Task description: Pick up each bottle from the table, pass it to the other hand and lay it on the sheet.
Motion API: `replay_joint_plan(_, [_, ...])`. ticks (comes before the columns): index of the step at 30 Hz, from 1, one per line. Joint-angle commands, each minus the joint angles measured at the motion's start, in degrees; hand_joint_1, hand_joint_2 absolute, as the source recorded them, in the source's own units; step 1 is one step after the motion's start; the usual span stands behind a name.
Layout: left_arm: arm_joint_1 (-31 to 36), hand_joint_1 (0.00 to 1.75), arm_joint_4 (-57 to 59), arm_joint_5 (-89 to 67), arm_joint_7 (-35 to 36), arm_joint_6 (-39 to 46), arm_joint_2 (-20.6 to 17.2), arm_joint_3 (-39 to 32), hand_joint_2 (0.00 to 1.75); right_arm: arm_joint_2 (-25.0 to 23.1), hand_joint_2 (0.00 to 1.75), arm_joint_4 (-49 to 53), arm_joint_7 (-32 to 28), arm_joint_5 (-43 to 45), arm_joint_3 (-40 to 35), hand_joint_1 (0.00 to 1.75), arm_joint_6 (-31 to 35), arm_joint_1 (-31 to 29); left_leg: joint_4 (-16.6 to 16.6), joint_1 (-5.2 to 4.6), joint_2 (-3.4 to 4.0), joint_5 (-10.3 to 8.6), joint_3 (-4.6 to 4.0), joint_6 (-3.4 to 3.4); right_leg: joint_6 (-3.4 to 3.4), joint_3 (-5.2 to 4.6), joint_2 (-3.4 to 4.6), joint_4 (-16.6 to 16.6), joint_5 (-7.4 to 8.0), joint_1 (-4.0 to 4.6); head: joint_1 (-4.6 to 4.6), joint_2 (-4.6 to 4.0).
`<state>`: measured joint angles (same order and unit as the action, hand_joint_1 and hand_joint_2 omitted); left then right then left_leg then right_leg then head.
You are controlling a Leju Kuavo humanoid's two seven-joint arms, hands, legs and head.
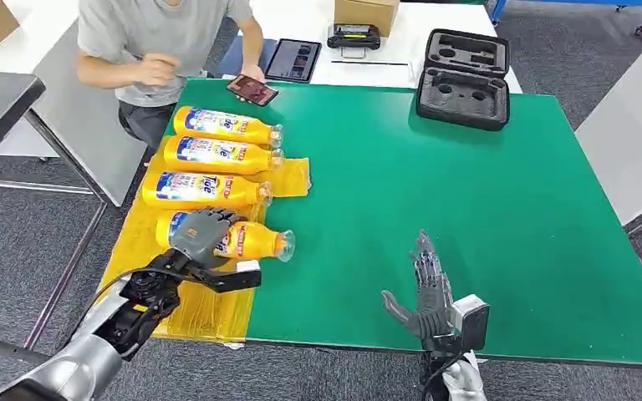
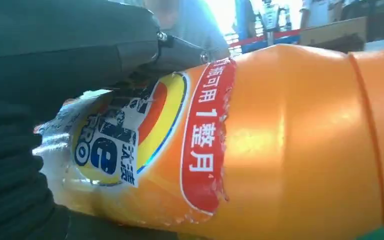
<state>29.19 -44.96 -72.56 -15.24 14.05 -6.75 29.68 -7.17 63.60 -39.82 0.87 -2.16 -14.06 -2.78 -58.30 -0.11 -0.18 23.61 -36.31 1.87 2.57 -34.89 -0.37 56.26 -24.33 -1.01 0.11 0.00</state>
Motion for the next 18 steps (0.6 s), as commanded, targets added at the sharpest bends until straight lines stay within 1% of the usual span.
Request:
replay_joint_plan(1, [2.59, 1.73, 6.62, -0.12, 0.31, -0.72, 1.4, 1.41, 1.75, 0.27, 1.75, -3.94, -0.18, -0.04, 1.09, 0.0, 0.04, -1.28, 0.04, 0.05, 0.01, 0.1, 0.3, -0.08, -0.09, 0.31, 0.02, -0.07, -0.08, 0.05, 0.02, 0.0])
replay_joint_plan(4, [2.93, 1.75, 7.36, -0.01, -0.24, -1.87, 1.15, 1.46, 1.75, 0.18, 1.75, -4.74, -0.18, -0.03, 1.14, 0.0, 0.1, -1.84, 0.04, 0.12, -0.02, 0.23, 0.61, -0.15, -0.18, 0.66, -0.01, -0.1, -0.21, 0.13, 0.0, 0.0])
replay_joint_plan(5, [3.15, 1.75, 7.7, 0.08, -0.69, -2.67, 0.95, 1.53, 1.75, 0.12, 1.75, -5.33, -0.18, 0.09, 1.18, 0.0, -0.03, -2.25, 0.01, 0.09, 0.01, 0.17, 0.42, -0.11, -0.13, 0.45, 0.02, -0.07, -0.14, 0.09, 0.0, 0.0])
replay_joint_plan(7, [3.61, 1.73, 8.34, -1.06, -0.05, -3.87, 0.1, 2.22, 1.75, -0.01, 1.75, -6.8, -0.18, -0.01, 1.15, 0.0, -0.01, -3.19, 0.02, 0.09, 0.08, 0.16, 0.41, -0.1, -0.13, 0.42, 0.09, -0.08, -0.11, 0.1, 0.02, 0.0])
replay_joint_plan(8, [3.64, 1.75, 8.43, -1.08, -0.02, -3.97, -0.12, 2.18, 1.75, -0.04, 1.75, -6.99, -0.18, -0.03, 1.15, 0.0, 0.01, -3.26, 0.03, 0.04, 0.08, 0.07, 0.21, -0.07, -0.07, 0.2, 0.08, -0.05, -0.04, 0.05, 0.0, 0.0])
replay_joint_plan(9, [3.83, 1.69, 8.64, -1.13, 0.33, -4.5, -0.4, 2.04, 1.75, -0.09, 1.75, -7.61, -0.18, 0.04, 1.19, 0.0, 0.0, -3.58, 0.03, 0.09, 0.14, 0.15, 0.42, -0.11, -0.12, 0.4, 0.15, -0.08, -0.08, 0.1, 0.0, 0.0])
replay_joint_plan(10, [3.78, 1.71, 8.67, -1.13, 0.35, -4.6, -0.58, 2.01, 1.75, -0.08, 1.75, -7.74, -0.18, 0.04, 1.17, 0.0, -0.07, -3.63, 0.02, 0.09, 0.13, 0.13, 0.34, -0.1, -0.11, 0.33, 0.15, -0.07, -0.06, 0.09, 0.0, 0.0])
replay_joint_plan(12, [3.63, 1.69, 8.64, -1.06, 0.24, -4.58, -1.0, 1.88, 1.75, -0.09, 1.75, -7.81, -0.18, 0.06, 1.22, 0.0, -0.03, -3.61, 0.04, 0.04, 0.08, 0.06, 0.19, -0.06, -0.07, 0.18, 0.09, -0.04, -0.03, 0.04, 0.02, 0.0])
replay_joint_plan(13, [3.44, 1.71, 8.65, -1.01, 0.29, -4.69, -1.45, 1.76, 1.75, -0.07, 1.75, -8.04, -0.18, 0.12, 1.22, 0.0, -0.22, -3.54, 0.04, 0.08, 0.12, 0.14, 0.4, -0.11, -0.12, 0.4, 0.13, -0.06, -0.09, 0.08, 0.0, 0.0])
replay_joint_plan(14, [3.17, 1.69, 8.51, -1.13, 0.96, -4.81, -2.04, 1.54, 1.75, -0.04, 1.75, -8.2, -0.18, 0.08, 1.18, 0.0, -0.33, -3.54, 0.05, 0.12, 0.18, 0.2, 0.56, -0.15, -0.17, 0.54, 0.2, -0.09, -0.12, 0.12, 0.02, 0.0])
replay_joint_plan(15, [2.99, 1.69, 8.45, -1.11, 1.08, -4.85, -2.35, 1.42, 1.75, -0.03, 1.75, -8.25, -0.18, 0.09, 1.18, 0.0, -0.33, -3.51, 0.05, 0.06, 0.16, 0.09, 0.28, -0.09, -0.09, 0.26, 0.17, -0.06, -0.03, 0.06, 0.0, 0.0])
replay_joint_plan(16, [2.58, 1.61, 8.16, -0.94, 1.36, -4.93, -2.82, 1.08, 1.75, -0.03, 1.75, -8.48, -0.18, 0.18, 1.28, 0.0, -0.34, -3.63, 0.06, 0.1, 0.23, 0.16, 0.46, -0.13, -0.14, 0.44, 0.24, -0.09, -0.07, 0.1, 0.02, 0.0])
replay_joint_plan(18, [2.37, 1.61, 7.92, -0.84, 1.69, -4.82, -3.02, 0.8, 1.75, -0.05, 1.75, -8.56, -0.18, 0.23, 1.32, 0.0, -0.38, -3.65, 0.07, 0.07, 0.22, 0.13, 0.38, -0.11, -0.12, 0.35, 0.25, -0.08, -0.04, 0.08, 0.02, 0.0])
